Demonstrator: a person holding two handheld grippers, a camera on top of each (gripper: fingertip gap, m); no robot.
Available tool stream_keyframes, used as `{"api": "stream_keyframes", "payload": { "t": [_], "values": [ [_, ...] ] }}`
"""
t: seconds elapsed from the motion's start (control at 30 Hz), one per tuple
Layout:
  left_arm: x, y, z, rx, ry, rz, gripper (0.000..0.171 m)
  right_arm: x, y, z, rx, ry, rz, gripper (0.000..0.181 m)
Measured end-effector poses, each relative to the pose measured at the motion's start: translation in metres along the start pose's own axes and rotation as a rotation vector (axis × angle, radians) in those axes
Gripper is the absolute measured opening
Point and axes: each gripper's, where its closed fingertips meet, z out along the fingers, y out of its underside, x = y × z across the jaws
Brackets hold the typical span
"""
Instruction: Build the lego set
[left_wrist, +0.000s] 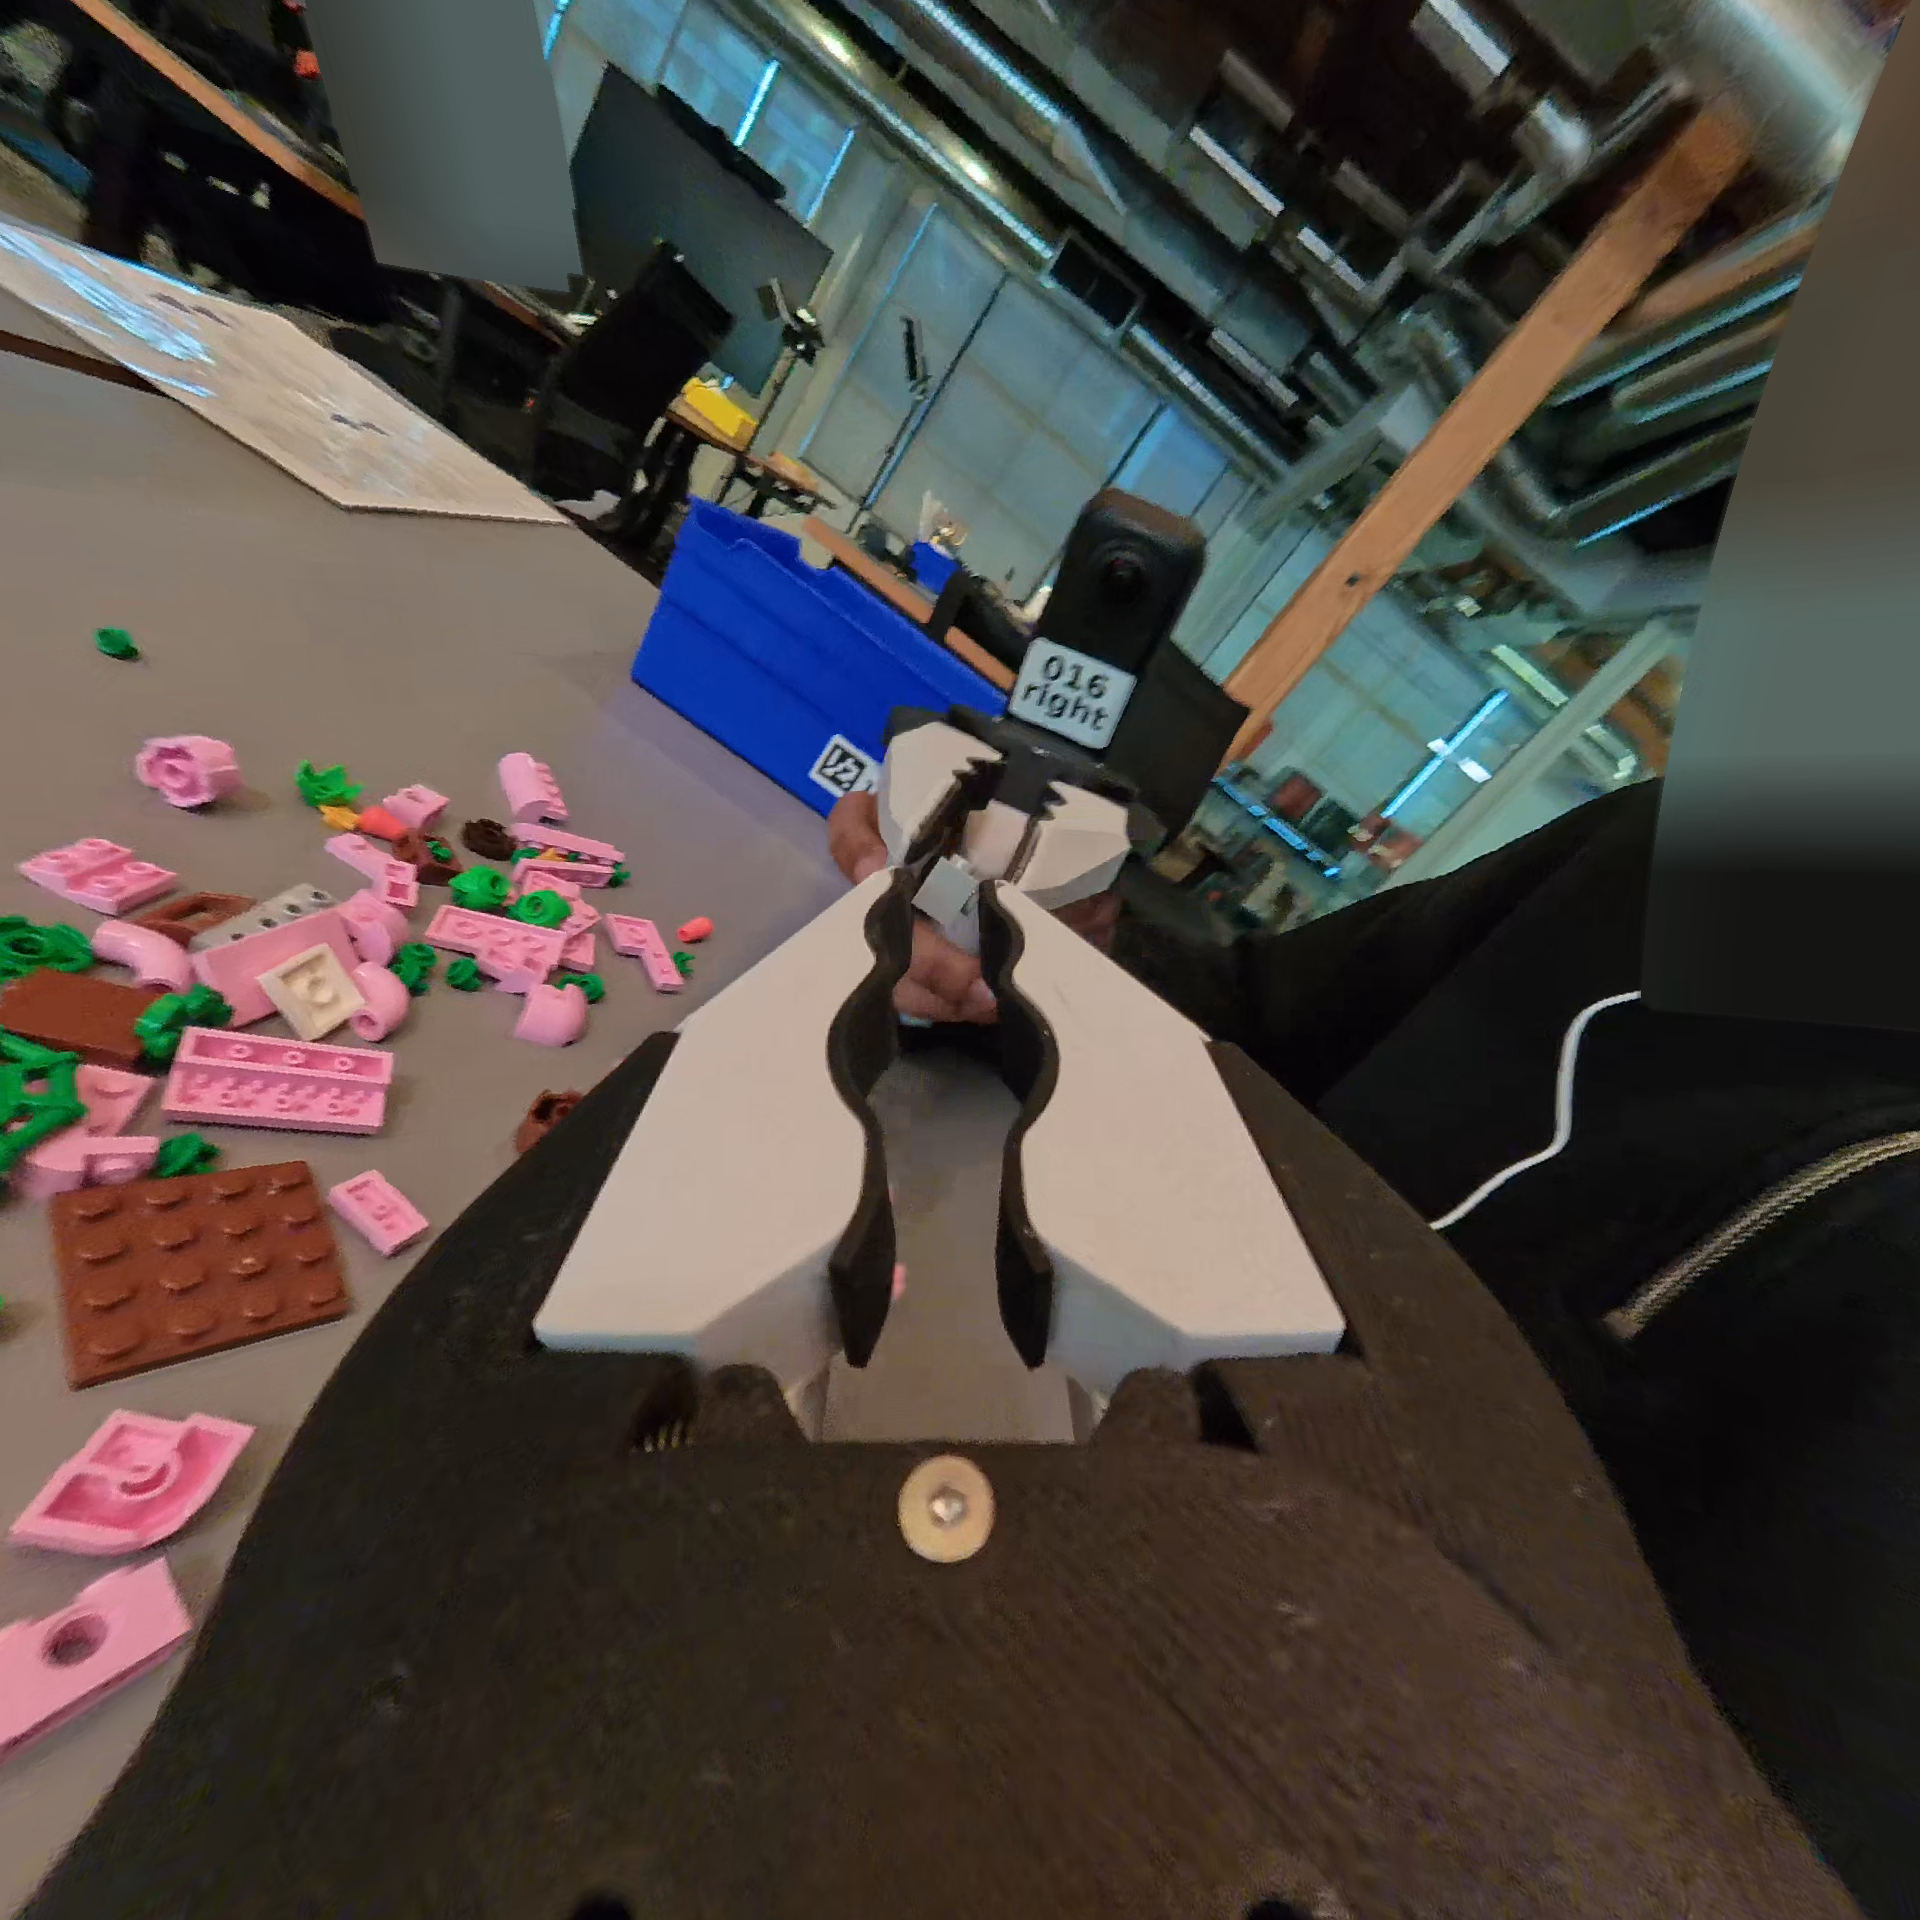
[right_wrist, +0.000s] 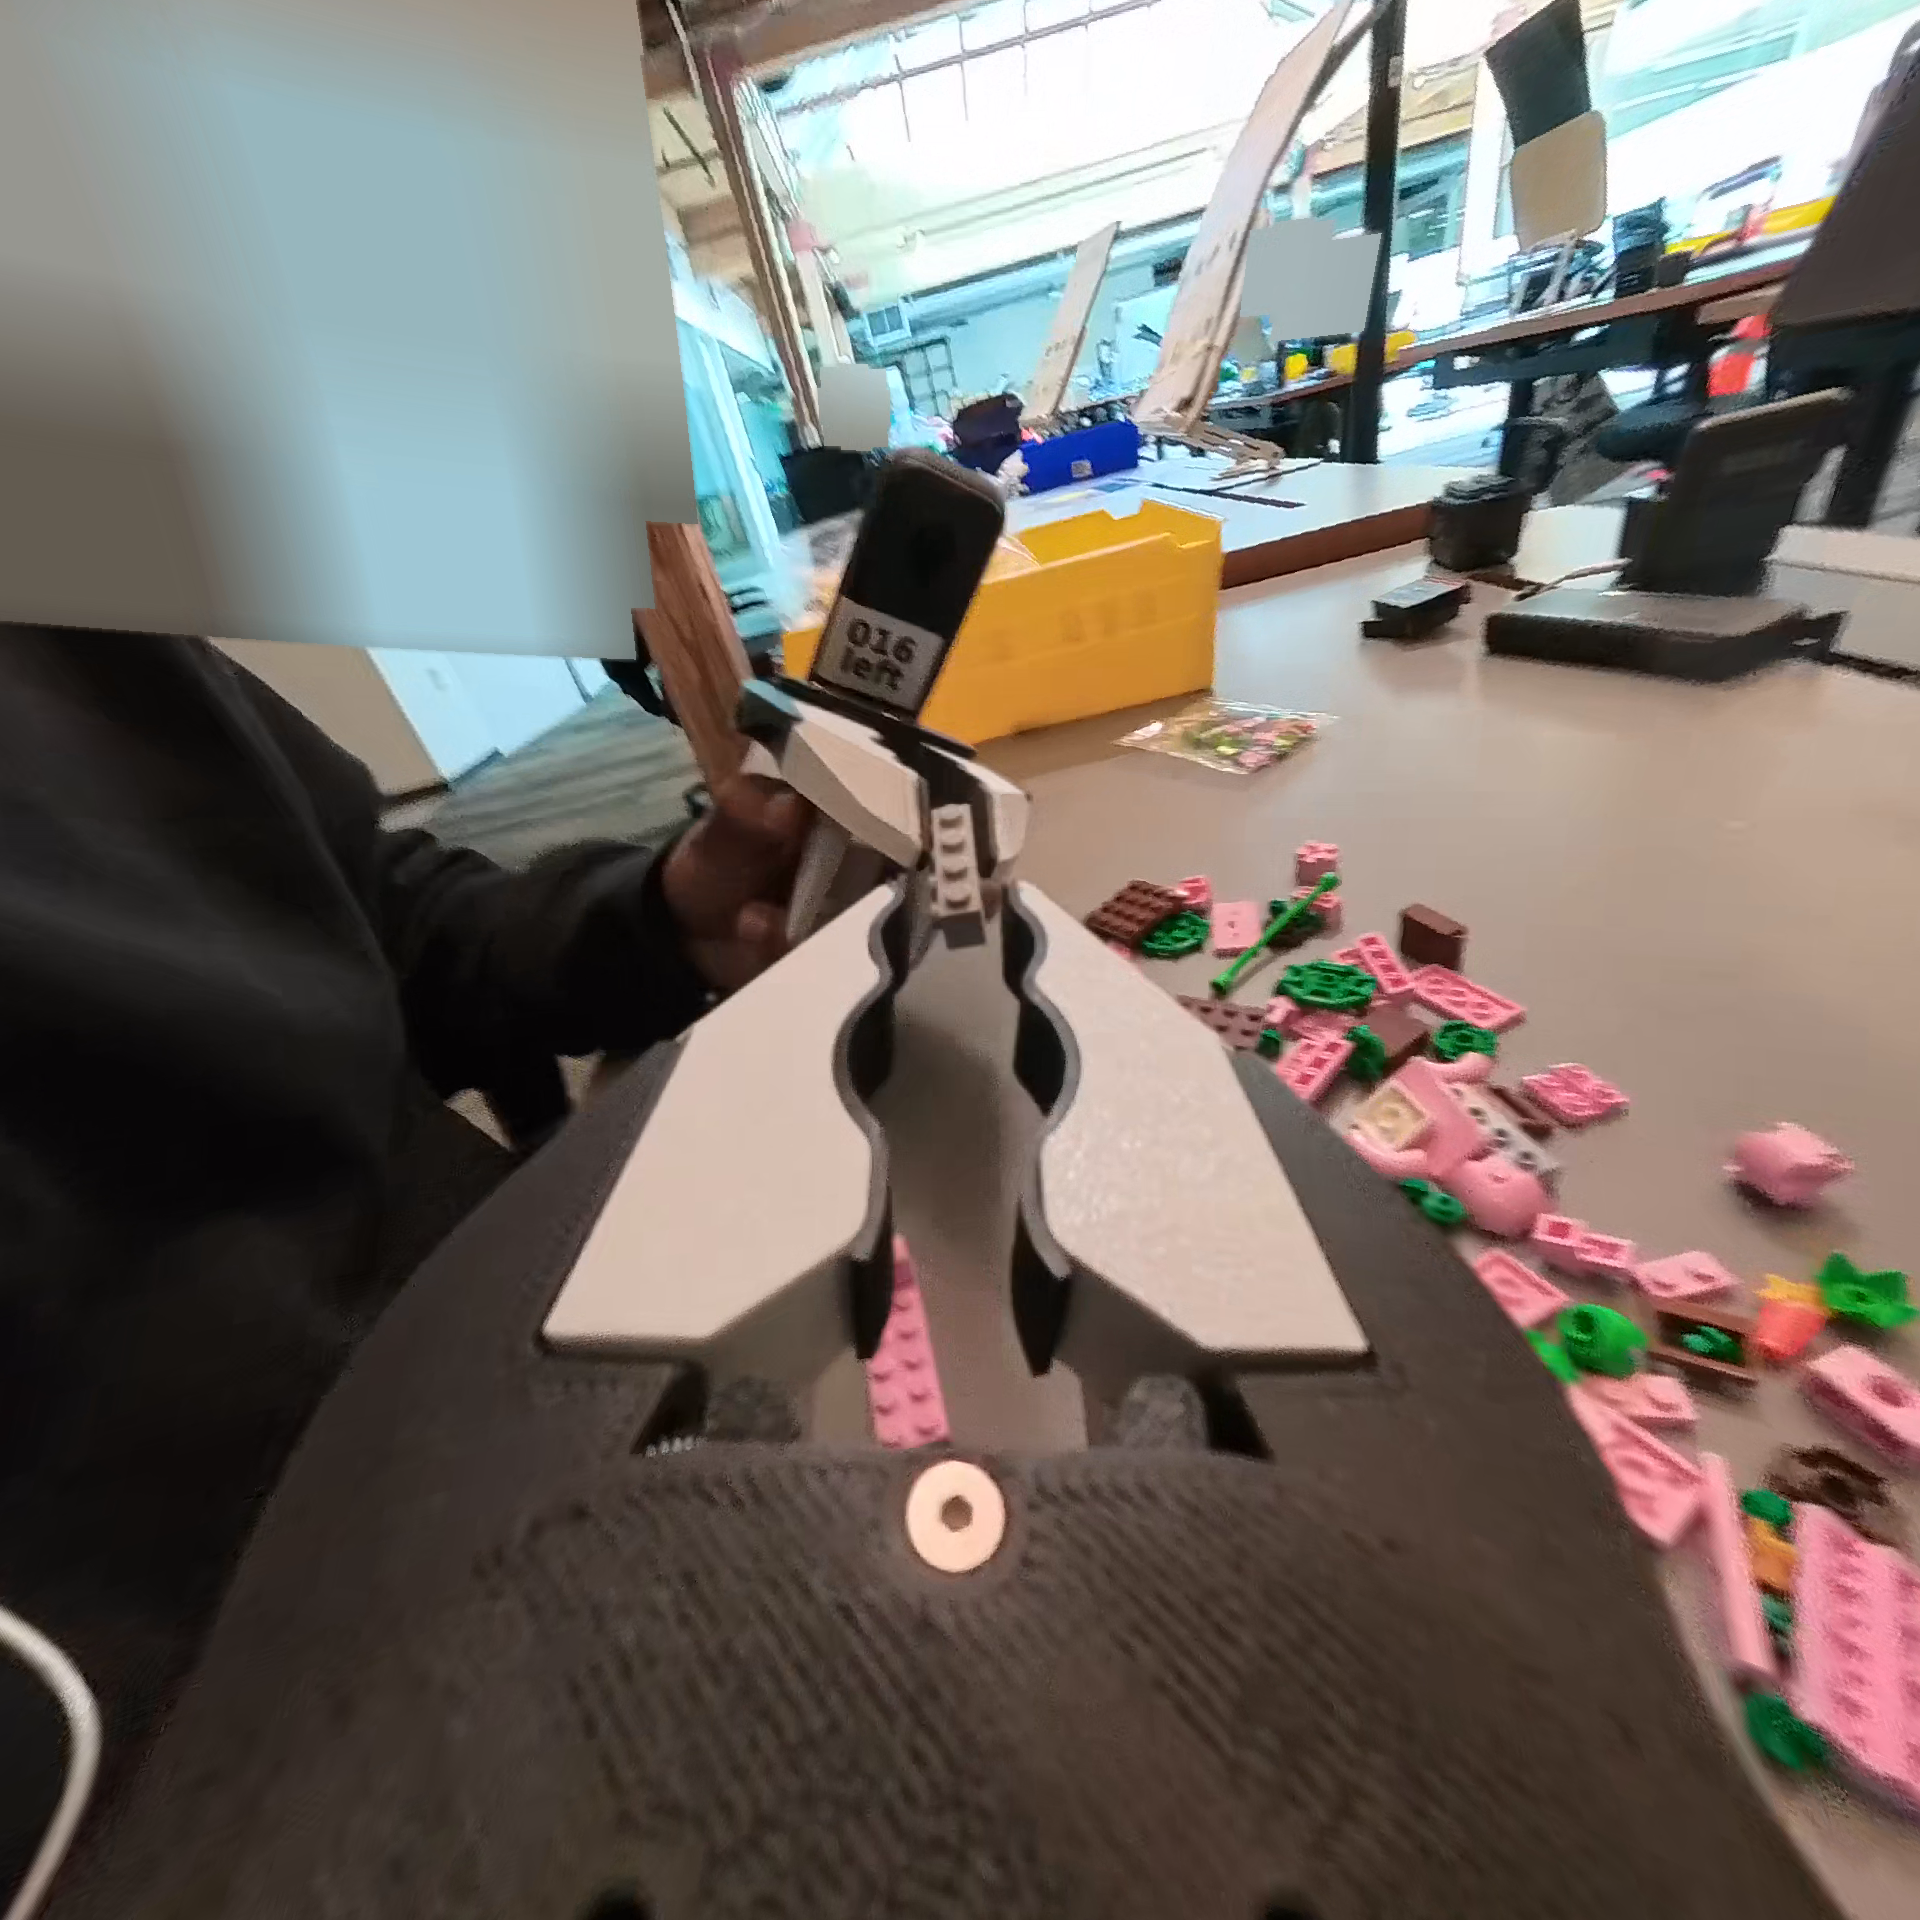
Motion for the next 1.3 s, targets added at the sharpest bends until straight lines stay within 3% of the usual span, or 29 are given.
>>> {"api": "stream_keyframes", "payload": {
  "t": [0.27,0.77,0.87,0.97,1.07,1.17,1.3],
  "values": [
    [-0.002,0.014,0.006,-0.092,-0.054,0.090,0.010,-0.002,0.011,-0.001,-0.121,0.074,-0.259,0.009],
    [0.013,0.027,0.009,-0.167,0.028,0.149,0.010,-0.020,0.018,-0.008,-0.208,-0.058,-0.297,0.008],
    [0.010,0.021,0.007,-0.138,-0.020,0.207,0.031,-0.018,0.024,-0.014,-0.273,-0.070,-0.284,0.008],
    [0.011,0.021,0.004,-0.150,-0.039,0.275,0.040,-0.017,0.036,-0.024,-0.372,-0.094,-0.269,0.007],
    [0.011,0.045,0.002,-0.305,-0.031,0.311,0.046,-0.017,0.058,-0.032,-0.517,-0.111,-0.252,0.008],
    [-0.001,0.072,-0.004,-0.501,-0.117,0.411,0.047,-0.025,0.079,-0.032,-0.611,-0.170,-0.212,0.007],
    [-0.008,0.088,-0.005,-0.612,-0.159,0.432,0.046,-0.026,0.091,-0.030,-0.651,-0.195,-0.183,0.007]
  ]
}}
